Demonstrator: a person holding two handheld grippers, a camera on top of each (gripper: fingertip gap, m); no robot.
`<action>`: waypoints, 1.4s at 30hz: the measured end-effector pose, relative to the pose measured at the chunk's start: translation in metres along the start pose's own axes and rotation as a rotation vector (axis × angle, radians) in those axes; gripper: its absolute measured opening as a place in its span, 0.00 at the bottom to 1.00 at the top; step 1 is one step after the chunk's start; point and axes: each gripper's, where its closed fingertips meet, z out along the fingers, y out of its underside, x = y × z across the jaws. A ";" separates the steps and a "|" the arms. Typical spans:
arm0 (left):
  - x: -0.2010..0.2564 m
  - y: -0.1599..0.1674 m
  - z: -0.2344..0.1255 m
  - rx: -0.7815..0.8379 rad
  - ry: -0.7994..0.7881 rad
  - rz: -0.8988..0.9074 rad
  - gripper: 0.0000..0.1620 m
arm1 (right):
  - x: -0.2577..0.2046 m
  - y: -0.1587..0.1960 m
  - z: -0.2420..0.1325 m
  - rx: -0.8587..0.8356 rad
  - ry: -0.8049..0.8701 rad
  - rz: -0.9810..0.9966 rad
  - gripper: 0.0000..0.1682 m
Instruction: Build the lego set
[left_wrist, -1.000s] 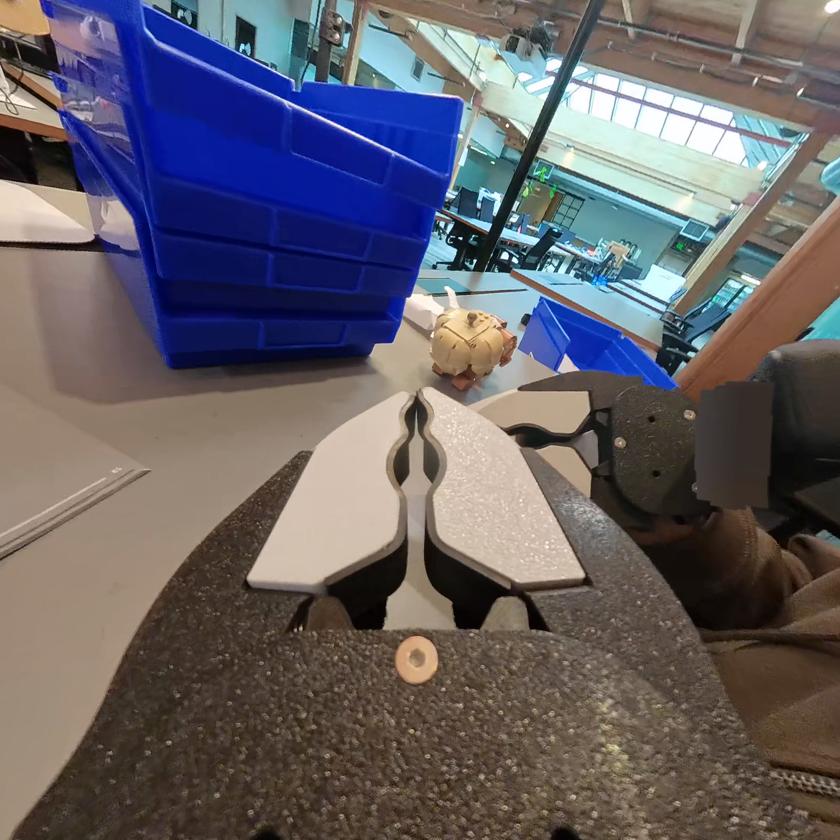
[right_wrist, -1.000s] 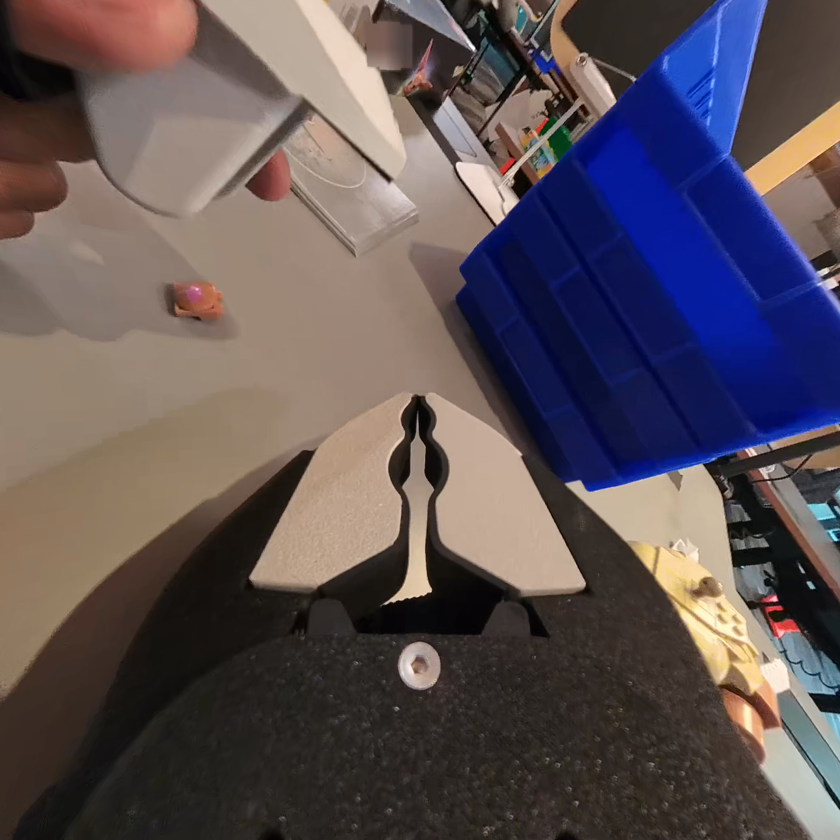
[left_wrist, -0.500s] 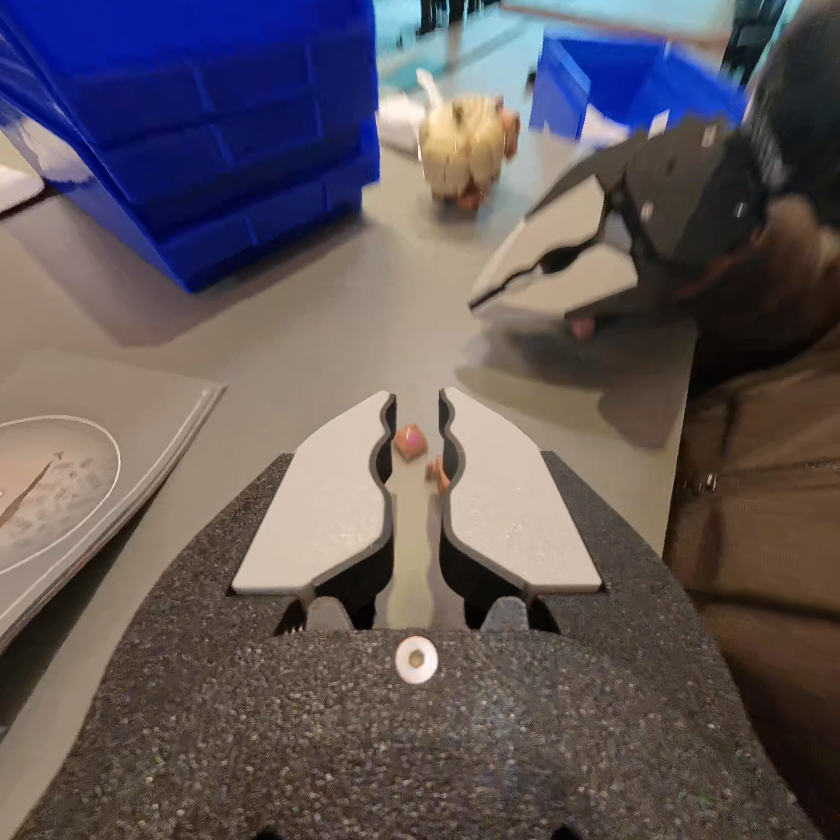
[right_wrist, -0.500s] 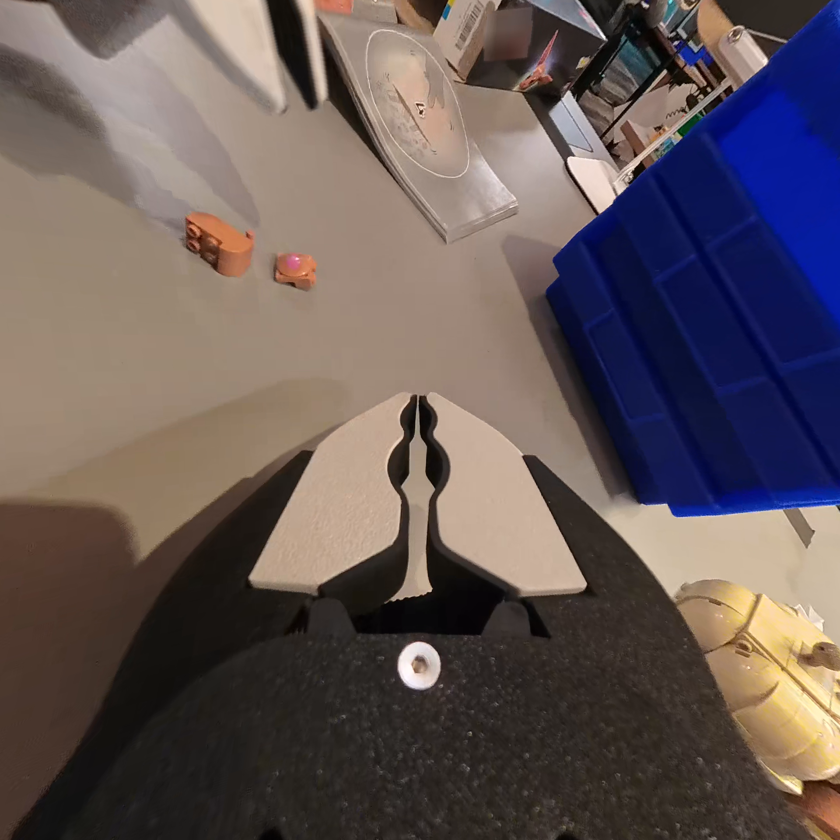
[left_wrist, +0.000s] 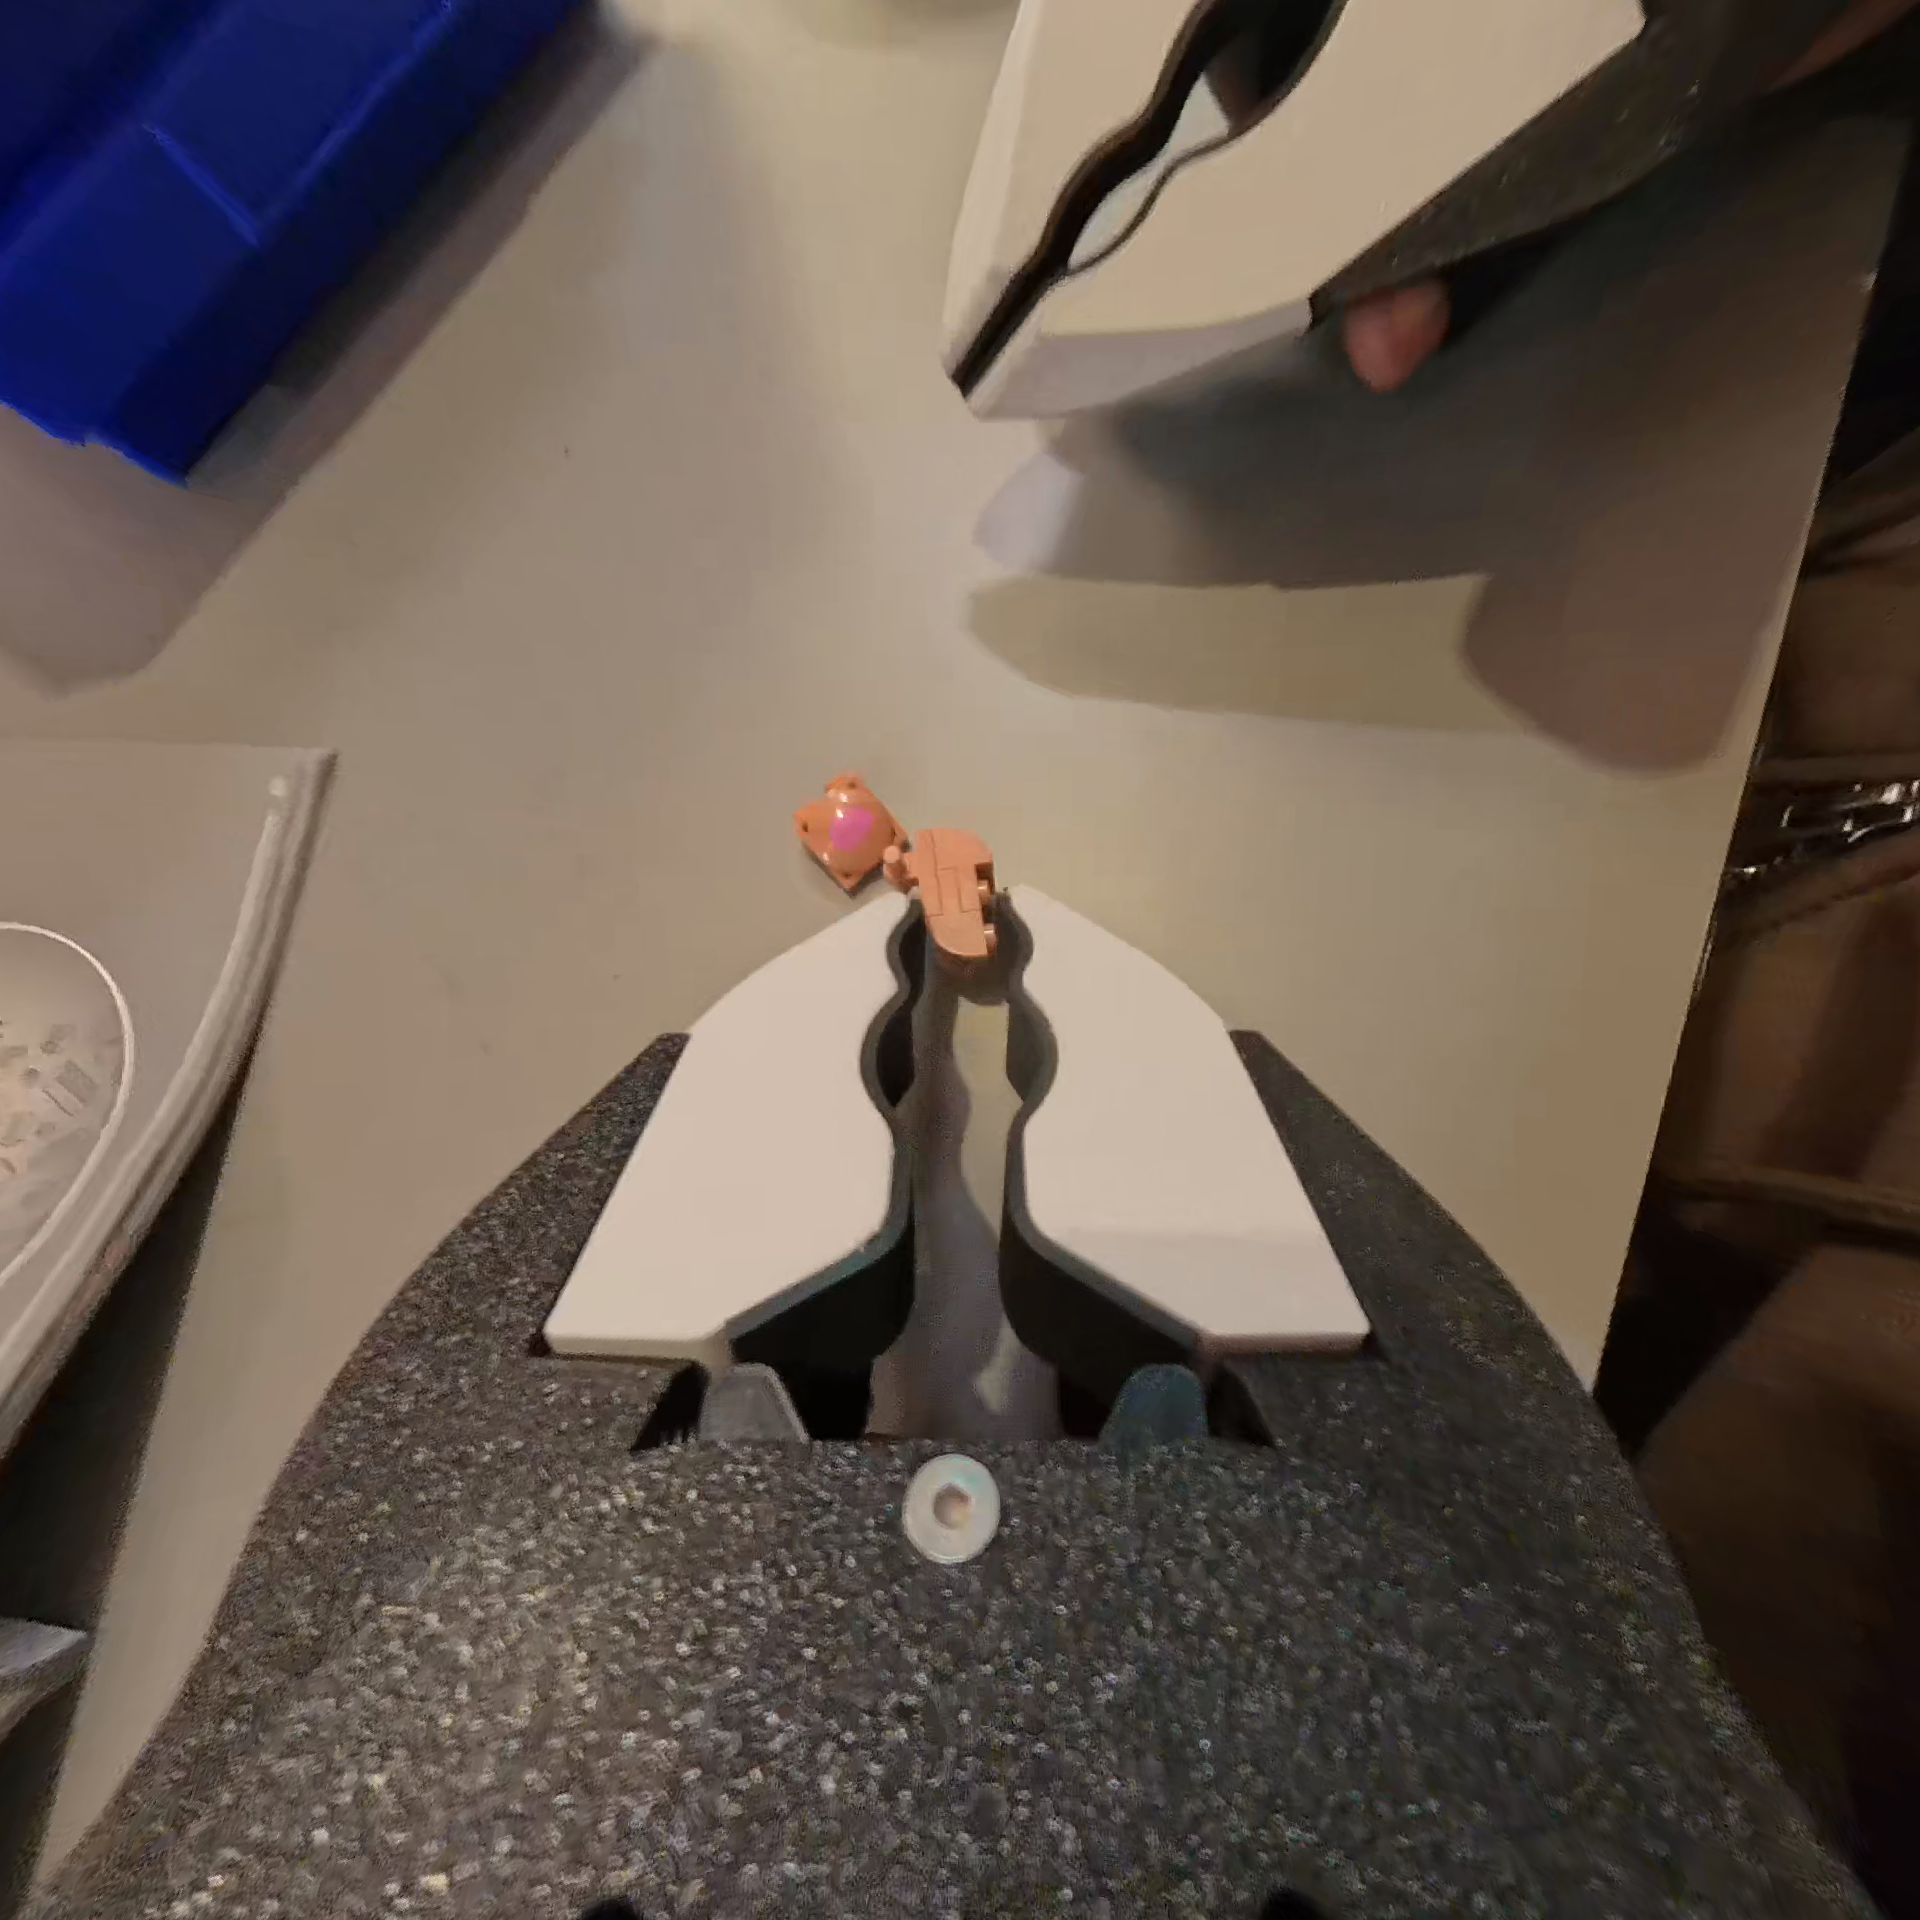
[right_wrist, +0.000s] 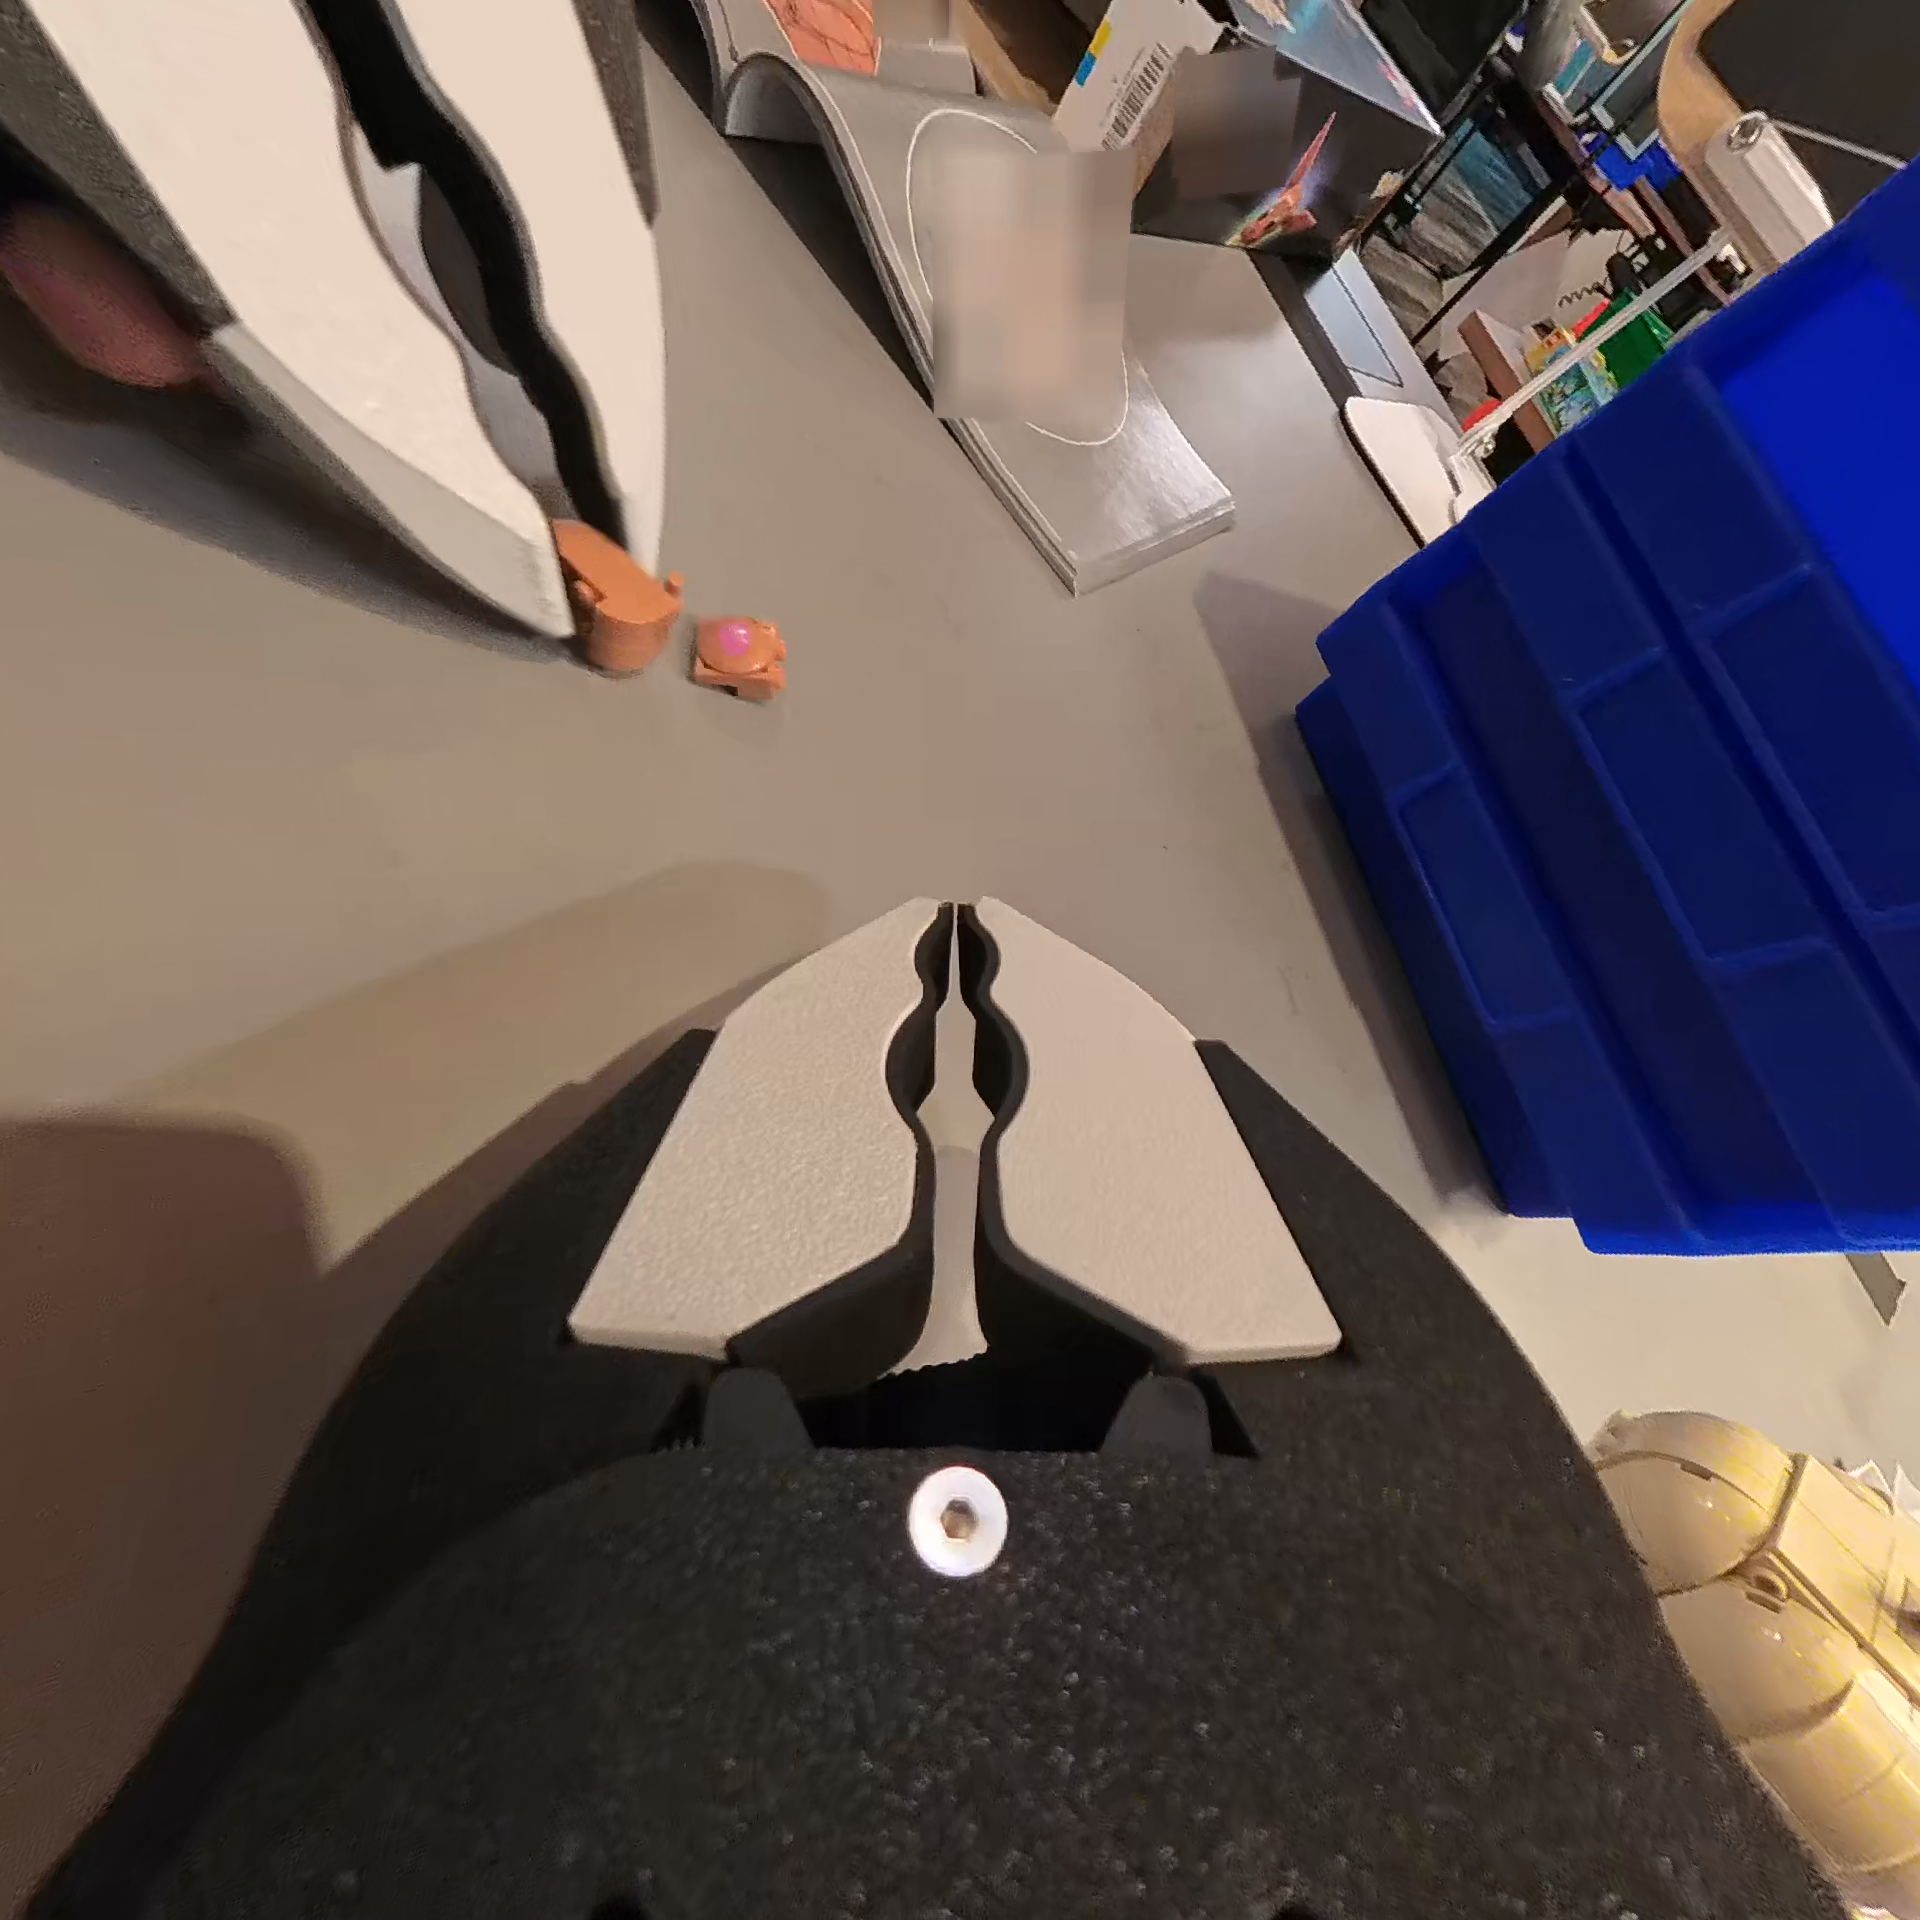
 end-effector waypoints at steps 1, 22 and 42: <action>-0.001 -0.005 -0.001 0.025 -0.008 0.025 0.08 | -0.001 -0.001 0.000 0.009 -0.009 0.005 0.00; 0.027 -0.071 -0.022 0.335 -0.322 0.970 0.08 | -0.043 -0.059 -0.028 0.273 -0.603 0.408 0.15; 0.029 -0.097 -0.056 0.671 0.144 0.217 0.16 | -0.028 -0.084 -0.051 0.525 -0.501 0.342 0.11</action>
